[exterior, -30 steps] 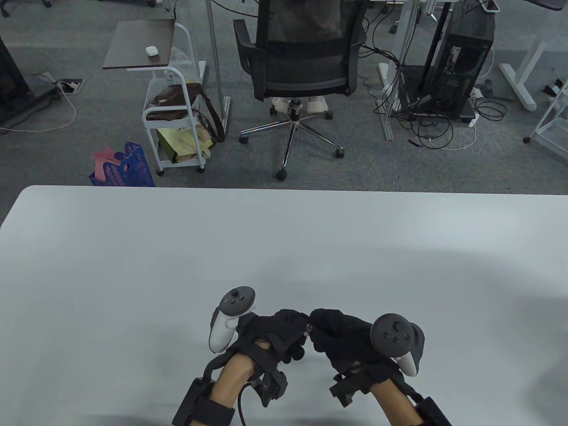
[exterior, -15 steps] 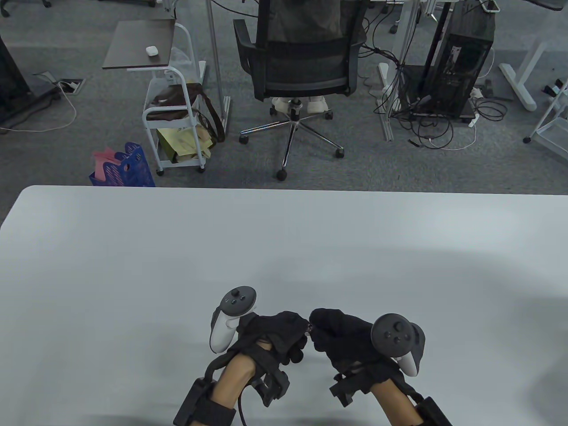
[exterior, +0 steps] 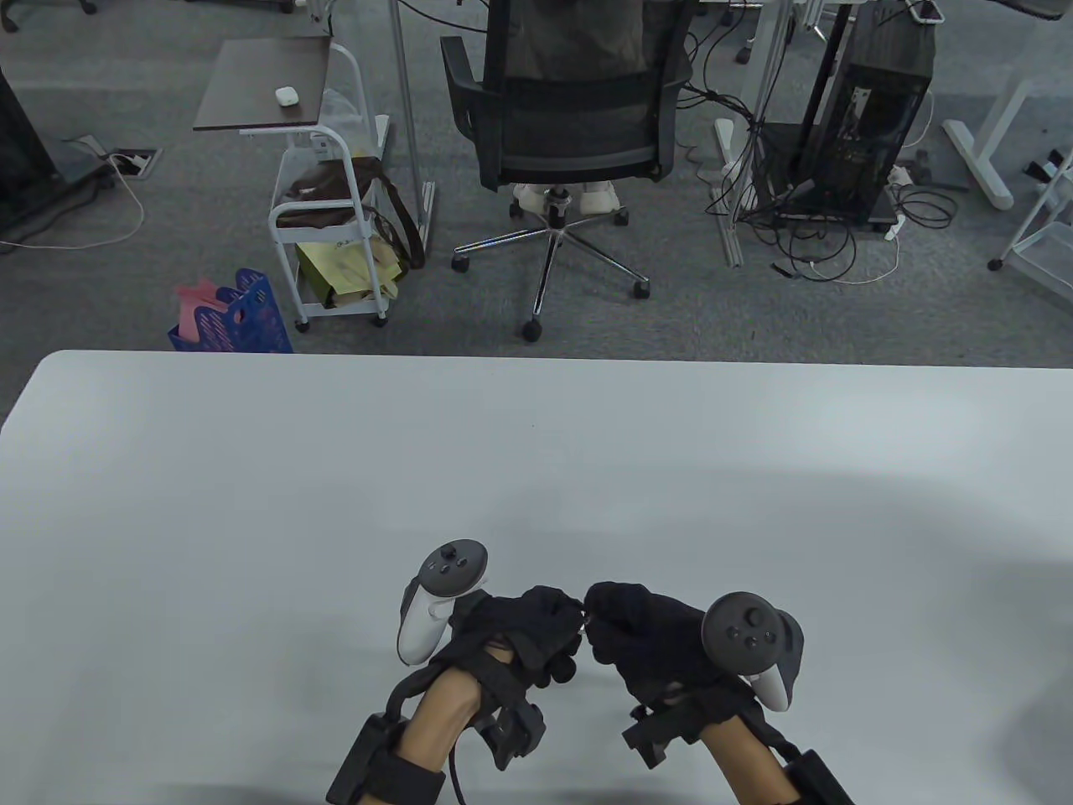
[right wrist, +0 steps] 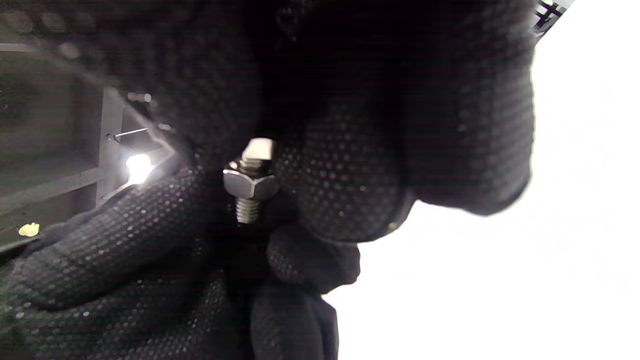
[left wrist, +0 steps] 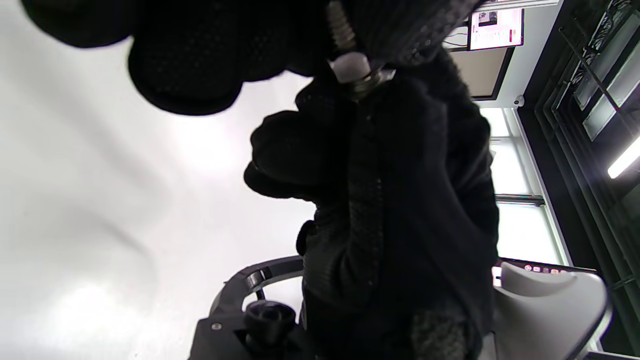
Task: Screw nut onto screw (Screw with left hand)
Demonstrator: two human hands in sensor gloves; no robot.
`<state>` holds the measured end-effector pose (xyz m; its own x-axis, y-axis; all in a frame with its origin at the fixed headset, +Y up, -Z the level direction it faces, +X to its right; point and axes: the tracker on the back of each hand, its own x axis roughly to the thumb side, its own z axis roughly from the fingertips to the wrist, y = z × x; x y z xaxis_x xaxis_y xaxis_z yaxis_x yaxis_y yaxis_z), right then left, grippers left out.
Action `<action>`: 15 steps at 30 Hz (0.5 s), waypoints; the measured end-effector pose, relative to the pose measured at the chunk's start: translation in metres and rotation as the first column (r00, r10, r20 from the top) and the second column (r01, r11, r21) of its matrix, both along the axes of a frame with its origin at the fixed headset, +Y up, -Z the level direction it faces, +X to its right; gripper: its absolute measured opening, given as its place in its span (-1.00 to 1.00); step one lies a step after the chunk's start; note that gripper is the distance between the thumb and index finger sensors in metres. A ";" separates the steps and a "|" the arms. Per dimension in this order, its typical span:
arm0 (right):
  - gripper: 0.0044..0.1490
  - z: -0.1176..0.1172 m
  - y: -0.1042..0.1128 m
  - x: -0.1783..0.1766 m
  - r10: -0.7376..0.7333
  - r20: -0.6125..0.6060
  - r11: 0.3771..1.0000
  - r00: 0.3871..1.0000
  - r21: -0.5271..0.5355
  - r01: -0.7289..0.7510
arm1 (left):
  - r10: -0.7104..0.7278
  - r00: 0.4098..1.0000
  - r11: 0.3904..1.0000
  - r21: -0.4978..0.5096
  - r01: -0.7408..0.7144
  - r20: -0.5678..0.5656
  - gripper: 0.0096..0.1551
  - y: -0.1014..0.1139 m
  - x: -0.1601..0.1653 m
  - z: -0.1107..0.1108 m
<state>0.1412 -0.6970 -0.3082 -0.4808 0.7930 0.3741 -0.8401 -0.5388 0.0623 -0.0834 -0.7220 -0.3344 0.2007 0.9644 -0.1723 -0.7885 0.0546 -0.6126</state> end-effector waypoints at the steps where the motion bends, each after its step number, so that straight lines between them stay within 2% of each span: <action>1: -0.44 0.000 0.000 0.000 0.000 0.001 1.000 1.000 0.002 0.000 | 0.009 1.000 1.000 0.000 -0.009 -0.007 -0.33 -0.001 -0.001 0.000; 4: -0.44 0.000 0.000 0.001 -0.002 0.002 1.000 1.000 0.000 0.002 | 0.003 0.999 1.000 -0.007 -0.003 -0.034 -0.26 -0.002 0.000 0.000; 8: -0.43 0.000 0.000 0.001 0.001 0.002 1.000 1.000 -0.001 -0.001 | -0.017 0.999 1.000 0.007 0.017 -0.030 -0.36 0.000 0.002 0.000; 11: -0.44 0.000 0.000 0.000 -0.003 0.002 1.000 1.000 -0.004 0.003 | -0.007 1.000 1.000 0.004 0.006 0.025 -0.36 0.001 0.002 0.000; 13: -0.44 0.000 0.000 0.001 0.001 0.003 1.000 1.000 0.001 -0.001 | 0.015 1.000 1.000 0.005 -0.015 0.001 -0.26 0.000 0.001 0.001; 15: -0.44 0.000 0.000 0.001 -0.004 0.003 1.000 1.000 0.000 0.004 | 0.003 0.999 1.000 0.000 -0.003 -0.041 -0.25 -0.001 0.000 0.001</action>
<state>0.1421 -0.6973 -0.3084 -0.4791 0.7950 0.3721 -0.8423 -0.5357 0.0598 -0.0830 -0.7228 -0.3331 0.1909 0.9650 -0.1801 -0.8133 0.0528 -0.5795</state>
